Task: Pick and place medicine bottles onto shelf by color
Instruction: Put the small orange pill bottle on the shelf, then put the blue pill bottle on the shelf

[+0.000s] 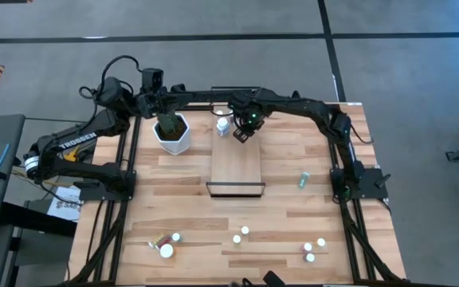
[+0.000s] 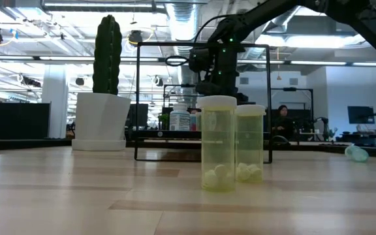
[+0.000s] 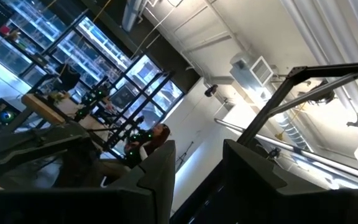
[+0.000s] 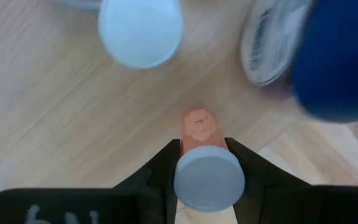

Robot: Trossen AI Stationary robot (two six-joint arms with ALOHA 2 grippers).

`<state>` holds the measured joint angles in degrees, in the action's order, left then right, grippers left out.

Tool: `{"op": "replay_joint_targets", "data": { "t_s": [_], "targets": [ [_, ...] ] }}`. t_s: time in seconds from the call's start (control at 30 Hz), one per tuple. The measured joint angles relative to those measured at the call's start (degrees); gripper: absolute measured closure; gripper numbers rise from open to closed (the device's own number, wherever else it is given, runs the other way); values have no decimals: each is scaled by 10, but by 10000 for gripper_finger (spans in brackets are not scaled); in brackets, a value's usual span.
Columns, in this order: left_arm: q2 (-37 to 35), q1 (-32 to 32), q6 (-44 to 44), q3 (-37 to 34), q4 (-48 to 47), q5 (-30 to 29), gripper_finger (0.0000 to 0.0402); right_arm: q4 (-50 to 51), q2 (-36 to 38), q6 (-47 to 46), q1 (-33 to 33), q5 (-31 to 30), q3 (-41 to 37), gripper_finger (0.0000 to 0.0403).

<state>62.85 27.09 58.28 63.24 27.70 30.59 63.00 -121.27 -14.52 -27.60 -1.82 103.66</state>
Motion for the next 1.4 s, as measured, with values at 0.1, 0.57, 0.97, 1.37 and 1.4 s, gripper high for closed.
{"op": "replay_joint_targets", "data": {
  "t_s": [0.1, 0.57, 0.97, 1.37, 1.4],
  "targets": [
    [0, 0, 0, 0, 0, 2, 281, 0, 0, 0, -6, 0, 0, 273],
    [0, 0, 0, 0, 0, 12, 281, -24, 0, 9, -9, -2, 0, 242],
    [0, 0, 4, 0, 0, 17, 281, -3, 5, 12, -8, -2, 17, 180],
    [0, -6, -6, 0, -1, 1, 281, 127, 51, 41, 11, -12, 75, 184],
    [0, -10, -6, 0, -2, 0, 281, 134, 58, 41, 16, -15, 76, 186]
  ]
}}
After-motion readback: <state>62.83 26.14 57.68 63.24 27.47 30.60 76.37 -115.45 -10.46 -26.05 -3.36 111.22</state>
